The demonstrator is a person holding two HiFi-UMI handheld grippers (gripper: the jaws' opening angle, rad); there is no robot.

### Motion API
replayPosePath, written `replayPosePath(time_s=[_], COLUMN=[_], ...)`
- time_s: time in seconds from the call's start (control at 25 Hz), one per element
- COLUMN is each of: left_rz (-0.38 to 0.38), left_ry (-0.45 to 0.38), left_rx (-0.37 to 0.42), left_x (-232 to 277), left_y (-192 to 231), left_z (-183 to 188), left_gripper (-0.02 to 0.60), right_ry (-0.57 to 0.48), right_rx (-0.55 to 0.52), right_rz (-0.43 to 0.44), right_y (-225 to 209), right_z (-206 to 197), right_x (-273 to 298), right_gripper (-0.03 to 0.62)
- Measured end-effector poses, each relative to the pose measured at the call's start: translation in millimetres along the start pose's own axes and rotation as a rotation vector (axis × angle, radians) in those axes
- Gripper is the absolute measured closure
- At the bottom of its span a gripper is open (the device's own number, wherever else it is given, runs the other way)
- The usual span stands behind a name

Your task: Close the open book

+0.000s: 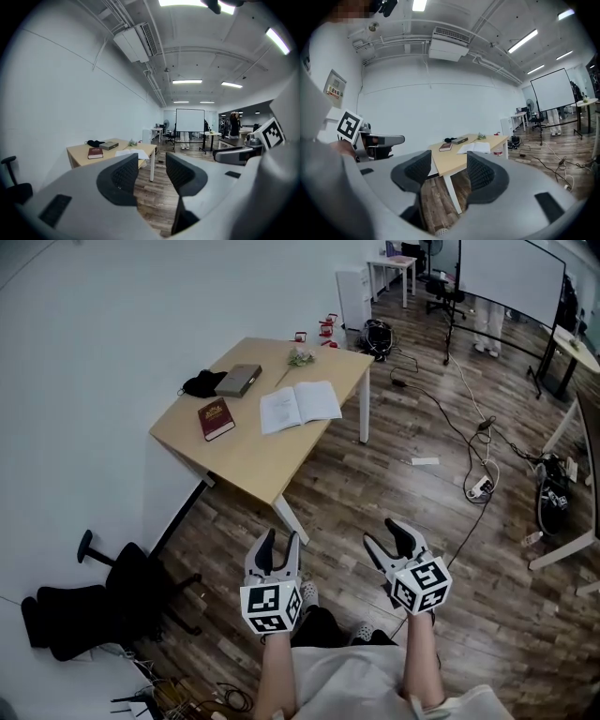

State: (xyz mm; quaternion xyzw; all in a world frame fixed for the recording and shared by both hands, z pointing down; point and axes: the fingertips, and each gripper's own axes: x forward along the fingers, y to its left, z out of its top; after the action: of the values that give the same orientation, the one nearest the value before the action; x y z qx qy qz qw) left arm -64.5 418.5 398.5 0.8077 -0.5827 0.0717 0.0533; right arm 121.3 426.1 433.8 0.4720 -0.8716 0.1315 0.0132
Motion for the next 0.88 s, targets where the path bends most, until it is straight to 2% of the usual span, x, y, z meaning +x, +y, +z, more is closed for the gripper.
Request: replayPosePath(time_s=[0.2,0.44,0.88], left_rz=[-0.005,0.012,0.032], left_ry=[0.024,0.019,0.020], left_rx=[-0.007,-0.016,-0.059], left_x=[13,45,166], left_y=[4,38,121], left_z=[-11,-5,17], left_gripper=[0.405,0.405,0.405], right_ry=[0.013,0.003,0.028], right_rx=[0.013,0.014,-0.014], right_rz=[-0.007,-0.001,-0.012], right_y=[-12,-20,-69], right_z=[-6,3,38], right_x=[10,54,185], right_gripper=[0.345,0.352,0.361])
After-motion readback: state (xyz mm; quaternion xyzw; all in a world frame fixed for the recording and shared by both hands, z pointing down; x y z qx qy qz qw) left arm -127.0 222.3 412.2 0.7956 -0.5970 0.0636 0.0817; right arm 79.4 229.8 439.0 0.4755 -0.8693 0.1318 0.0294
